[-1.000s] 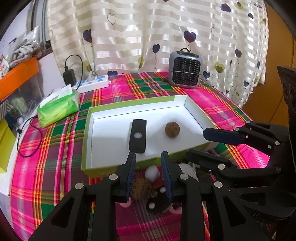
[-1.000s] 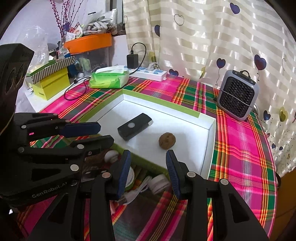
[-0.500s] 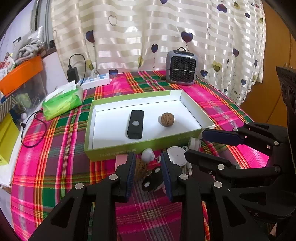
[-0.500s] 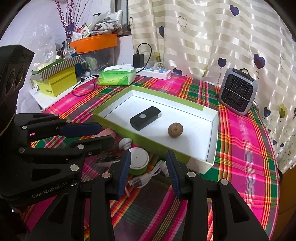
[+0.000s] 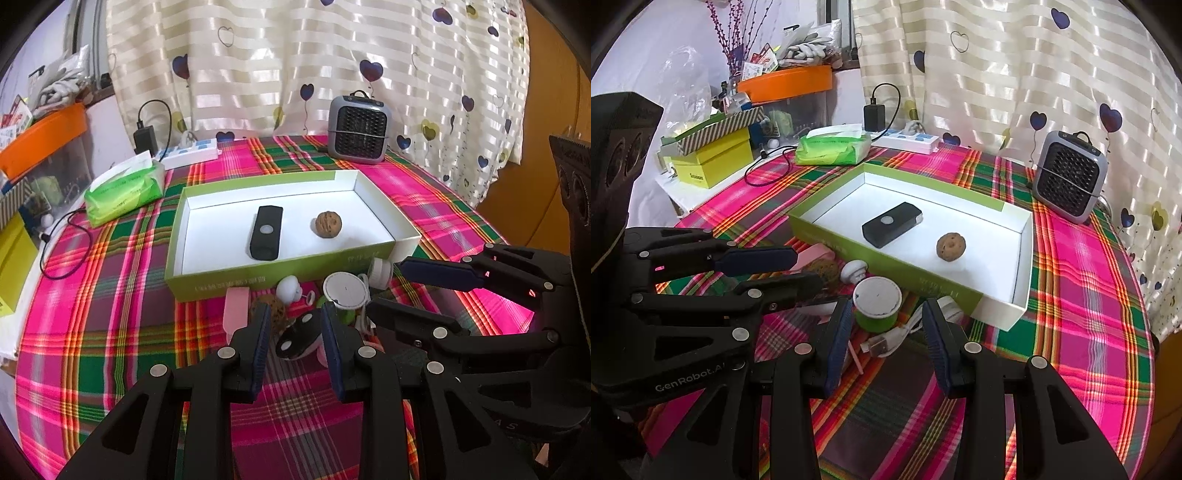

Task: Organize objects
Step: 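Withdraw both open tools from the box toward the remaining objects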

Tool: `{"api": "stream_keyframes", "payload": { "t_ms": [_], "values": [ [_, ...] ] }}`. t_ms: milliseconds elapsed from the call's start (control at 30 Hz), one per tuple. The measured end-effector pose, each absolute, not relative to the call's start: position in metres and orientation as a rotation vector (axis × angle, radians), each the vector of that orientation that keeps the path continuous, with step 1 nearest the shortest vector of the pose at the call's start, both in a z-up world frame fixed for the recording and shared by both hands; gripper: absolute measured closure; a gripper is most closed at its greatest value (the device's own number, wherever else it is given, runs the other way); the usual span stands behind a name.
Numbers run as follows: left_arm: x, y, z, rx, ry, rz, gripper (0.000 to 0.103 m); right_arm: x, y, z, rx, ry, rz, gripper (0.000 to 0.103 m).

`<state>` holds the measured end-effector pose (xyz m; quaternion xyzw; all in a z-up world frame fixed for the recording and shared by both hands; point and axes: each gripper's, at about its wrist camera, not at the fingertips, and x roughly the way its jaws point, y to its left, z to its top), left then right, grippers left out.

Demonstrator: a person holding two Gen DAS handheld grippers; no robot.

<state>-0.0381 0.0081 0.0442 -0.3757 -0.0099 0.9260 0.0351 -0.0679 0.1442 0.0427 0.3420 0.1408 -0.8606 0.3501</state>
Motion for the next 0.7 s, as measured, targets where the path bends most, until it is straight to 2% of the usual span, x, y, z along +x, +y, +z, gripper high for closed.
{"api": "stream_keyframes", "payload": {
  "t_ms": [700],
  "values": [
    [-0.026,0.003,0.035,-1.168,-0.061,2.831,0.077,-0.053,0.144,0.031,0.898,0.354,-2.165,0.062]
  ]
}}
